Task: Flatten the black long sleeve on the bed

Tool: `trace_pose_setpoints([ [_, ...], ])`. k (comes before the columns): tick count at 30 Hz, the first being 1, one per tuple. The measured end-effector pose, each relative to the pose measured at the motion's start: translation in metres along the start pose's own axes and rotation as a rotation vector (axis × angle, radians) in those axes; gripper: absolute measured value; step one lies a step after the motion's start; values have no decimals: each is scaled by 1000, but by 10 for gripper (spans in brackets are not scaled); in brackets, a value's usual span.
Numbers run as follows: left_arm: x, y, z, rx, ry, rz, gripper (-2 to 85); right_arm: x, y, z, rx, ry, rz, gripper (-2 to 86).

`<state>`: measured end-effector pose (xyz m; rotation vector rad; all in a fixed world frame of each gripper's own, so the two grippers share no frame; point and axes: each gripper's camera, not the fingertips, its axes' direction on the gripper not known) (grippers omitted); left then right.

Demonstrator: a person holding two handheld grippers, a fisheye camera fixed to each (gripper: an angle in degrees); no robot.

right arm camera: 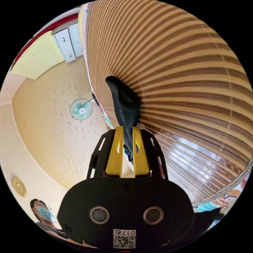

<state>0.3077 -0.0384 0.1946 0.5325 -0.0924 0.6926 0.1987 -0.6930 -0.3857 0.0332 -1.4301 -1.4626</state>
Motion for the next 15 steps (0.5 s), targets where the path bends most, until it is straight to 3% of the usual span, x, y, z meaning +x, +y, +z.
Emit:
trace_pose_setpoints([
  [5, 1, 12, -6, 1, -29, 9, 65, -150, 44, 101, -231, -200, -444, 35],
  [9, -16, 23, -16, 38, -9, -23, 65, -256, 217, 227, -542, -210, -813, 39],
  [12, -37, 34, -21, 60, 37, -64, 65, -255, 353, 337, -743, -204, -864, 55],
  [15, -59, 46, -28, 88, 46, -96, 65, -196, 461, 456, -1092, -116, -826, 85],
])
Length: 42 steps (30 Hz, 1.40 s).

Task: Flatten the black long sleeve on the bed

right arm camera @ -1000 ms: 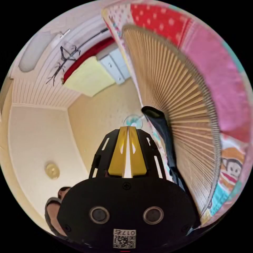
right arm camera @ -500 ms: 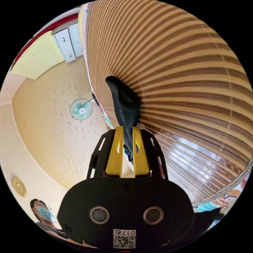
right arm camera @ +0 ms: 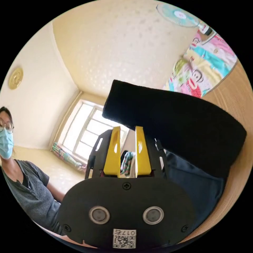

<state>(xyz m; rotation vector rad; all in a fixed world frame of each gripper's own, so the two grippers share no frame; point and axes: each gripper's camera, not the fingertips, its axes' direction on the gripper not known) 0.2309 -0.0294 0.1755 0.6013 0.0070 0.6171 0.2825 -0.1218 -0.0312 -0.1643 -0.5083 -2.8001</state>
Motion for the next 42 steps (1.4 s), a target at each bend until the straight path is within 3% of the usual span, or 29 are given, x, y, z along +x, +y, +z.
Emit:
trace_pose_setpoints([
  [1, -9, 5, -5, 12, 8, -13, 65, 22, 4, 46, -100, 17, 50, 89],
  [5, -40, 29, -32, 67, 65, -20, 65, 61, 56, 94, -178, 78, 160, 78],
  [9, -72, 54, -63, 126, -2, -14, 66, 91, 156, 102, -323, 433, 263, 53],
  [14, -87, 58, -75, 136, -409, 115, 75, 105, 244, 107, -416, 795, 422, 101],
  [17, -67, 45, -67, 204, -624, 285, 85, 78, 257, 131, -409, 1056, 320, 122],
  [21, -50, 19, -37, 266, -769, 498, 108, 54, 261, 183, -376, 1373, 162, 163],
  [24, -60, -8, 5, 278, -881, 622, 135, 79, 278, 211, -401, 1405, 187, 191],
  [28, -116, -31, 63, 256, -1008, 724, 147, 57, 334, 213, -111, 1370, -26, 201],
  [31, -157, 9, 63, 501, -901, 934, 141, 50, 363, 215, -8, 1341, -128, 200],
  [42, -195, 51, 51, 567, -909, 980, 129, 17, 375, 234, 24, 1358, -180, 191],
])
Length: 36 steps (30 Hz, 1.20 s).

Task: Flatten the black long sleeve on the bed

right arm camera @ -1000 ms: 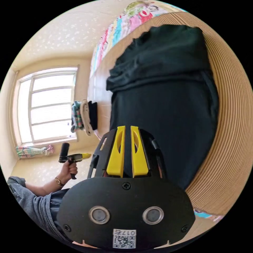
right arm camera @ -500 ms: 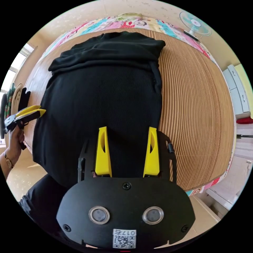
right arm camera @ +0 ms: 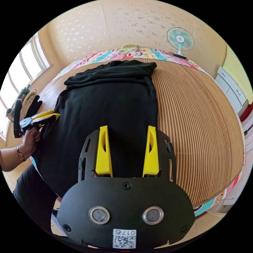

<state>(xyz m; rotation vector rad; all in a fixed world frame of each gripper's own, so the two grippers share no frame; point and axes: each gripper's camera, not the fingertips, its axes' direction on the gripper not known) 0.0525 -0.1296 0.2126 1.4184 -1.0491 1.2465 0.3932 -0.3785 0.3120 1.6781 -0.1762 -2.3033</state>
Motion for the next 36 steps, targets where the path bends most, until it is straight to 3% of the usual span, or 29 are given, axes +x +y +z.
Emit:
trace_pose_setpoints([
  [5, -22, 14, -8, -3, 71, -43, 130, -2, -1, -12, 17, -7, -1, 188],
  [14, -25, 30, -23, 14, 24, -26, 129, -21, -5, -39, 72, 95, -44, 173],
  [19, -34, 32, -29, -22, 32, -49, 120, -53, -13, -46, 45, 162, -208, 102],
  [24, -44, 66, -50, -27, 48, -141, 102, -38, -15, -62, -12, 79, -64, 79],
  [28, -38, 102, -69, 4, 40, -153, 91, -21, 23, -84, 62, -28, 25, 77],
  [36, -50, 112, -76, 42, 99, -168, 84, -10, 25, -99, 105, -28, 32, 76],
])
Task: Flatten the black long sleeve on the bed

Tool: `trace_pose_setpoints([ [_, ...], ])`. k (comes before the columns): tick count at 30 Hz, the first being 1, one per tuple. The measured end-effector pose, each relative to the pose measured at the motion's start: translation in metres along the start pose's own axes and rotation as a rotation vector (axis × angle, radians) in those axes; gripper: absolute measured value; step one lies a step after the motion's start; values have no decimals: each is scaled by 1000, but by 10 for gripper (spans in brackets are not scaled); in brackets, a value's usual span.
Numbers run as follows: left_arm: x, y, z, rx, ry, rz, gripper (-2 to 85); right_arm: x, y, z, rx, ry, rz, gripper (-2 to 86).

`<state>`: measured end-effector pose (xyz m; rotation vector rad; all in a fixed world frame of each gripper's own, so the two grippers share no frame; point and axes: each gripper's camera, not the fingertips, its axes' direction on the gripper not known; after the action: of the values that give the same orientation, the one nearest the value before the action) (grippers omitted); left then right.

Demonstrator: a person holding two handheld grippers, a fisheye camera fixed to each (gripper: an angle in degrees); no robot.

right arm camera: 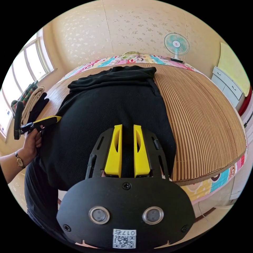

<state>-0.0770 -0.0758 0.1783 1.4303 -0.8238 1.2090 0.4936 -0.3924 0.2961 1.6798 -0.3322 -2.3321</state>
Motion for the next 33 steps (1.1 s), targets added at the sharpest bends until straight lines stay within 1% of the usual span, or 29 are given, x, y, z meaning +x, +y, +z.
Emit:
trace_pose_setpoints([
  [6, 7, -2, -5, 17, -5, 24, 85, 11, -8, -7, 21, -27, 8, 77],
  [10, 7, -3, -6, 40, 8, 15, 85, 3, -12, -10, 43, 32, -22, 77],
  [16, 34, -8, -6, 61, -87, 66, 87, 9, -22, -14, 50, 9, -13, 77],
  [21, 40, -15, -7, 64, -79, 63, 87, -1, -29, -14, 54, 64, -37, 77],
  [33, 62, -37, -10, 68, -84, 66, 87, -6, -47, -12, 55, 76, -42, 76],
])
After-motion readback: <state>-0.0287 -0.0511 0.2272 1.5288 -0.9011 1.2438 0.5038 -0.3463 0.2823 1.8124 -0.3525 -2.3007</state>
